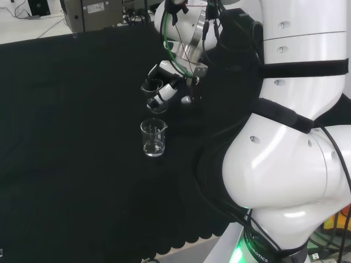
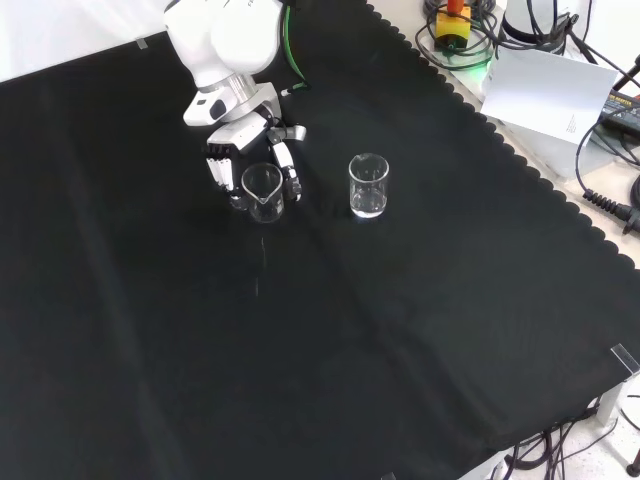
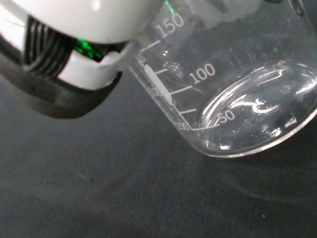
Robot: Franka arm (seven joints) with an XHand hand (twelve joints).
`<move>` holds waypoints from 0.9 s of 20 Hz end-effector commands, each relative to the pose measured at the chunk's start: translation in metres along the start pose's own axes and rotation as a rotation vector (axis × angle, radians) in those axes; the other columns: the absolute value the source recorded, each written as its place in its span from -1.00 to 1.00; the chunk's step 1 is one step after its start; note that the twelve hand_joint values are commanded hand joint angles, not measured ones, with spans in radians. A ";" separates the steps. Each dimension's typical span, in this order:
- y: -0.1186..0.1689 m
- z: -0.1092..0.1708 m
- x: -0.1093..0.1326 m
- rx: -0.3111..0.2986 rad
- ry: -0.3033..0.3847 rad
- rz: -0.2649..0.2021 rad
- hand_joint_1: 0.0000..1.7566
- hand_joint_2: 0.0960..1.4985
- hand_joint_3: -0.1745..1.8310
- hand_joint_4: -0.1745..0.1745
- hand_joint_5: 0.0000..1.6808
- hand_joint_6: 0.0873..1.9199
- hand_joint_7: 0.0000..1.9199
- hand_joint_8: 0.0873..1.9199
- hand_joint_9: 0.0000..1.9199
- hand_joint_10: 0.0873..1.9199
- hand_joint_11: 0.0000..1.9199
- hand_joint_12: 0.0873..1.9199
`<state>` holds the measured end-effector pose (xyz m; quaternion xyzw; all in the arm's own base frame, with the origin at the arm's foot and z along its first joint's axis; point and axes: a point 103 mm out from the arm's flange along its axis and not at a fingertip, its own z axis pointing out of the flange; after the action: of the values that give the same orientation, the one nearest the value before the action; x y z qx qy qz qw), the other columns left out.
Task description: Place the beaker back on the table.
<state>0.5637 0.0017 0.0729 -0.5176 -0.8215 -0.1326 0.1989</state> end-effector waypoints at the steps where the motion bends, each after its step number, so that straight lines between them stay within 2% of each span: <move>1: -0.002 0.004 -0.003 0.029 -0.006 0.018 0.48 0.11 -0.57 -1.00 0.45 -0.42 0.33 -0.46 0.65 -1.00 0.42 -0.43; 3: -0.004 0.006 -0.004 0.042 0.001 0.022 0.47 0.23 -0.70 -1.00 0.40 -0.35 0.27 -0.38 0.59 -1.00 0.41 -0.40; 6: -0.006 0.006 -0.005 0.067 0.034 0.015 0.30 0.32 -0.78 0.02 0.34 -0.25 0.19 -0.41 0.48 -1.00 0.31 -0.30; 8: -0.007 0.006 -0.006 0.085 0.055 0.016 0.22 0.26 -0.82 0.26 0.14 -0.27 0.05 -0.43 0.35 -1.00 0.02 -0.07; 10: -0.009 0.005 -0.007 0.107 0.060 0.019 0.14 0.22 -0.86 0.18 -0.11 -0.27 -0.14 -0.41 0.18 -1.00 -0.31 0.17; 12: -0.010 0.004 -0.008 0.144 0.040 0.022 0.08 0.20 -0.90 0.08 -0.26 -0.29 -0.28 -0.39 0.07 -1.00 -0.52 0.31; 15: -0.013 0.002 -0.008 0.211 -0.024 0.033 0.04 0.22 -0.97 -0.01 -0.40 -0.36 -0.39 -0.36 -0.03 -1.00 -0.68 0.41; 18: -0.015 -0.001 -0.004 0.252 -0.094 0.032 0.03 0.22 -1.00 -0.05 -0.48 -0.43 -0.45 -0.35 -0.08 -1.00 -0.75 0.45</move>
<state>0.5573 -0.0074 0.0682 -0.5088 -0.8231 -0.0663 0.2435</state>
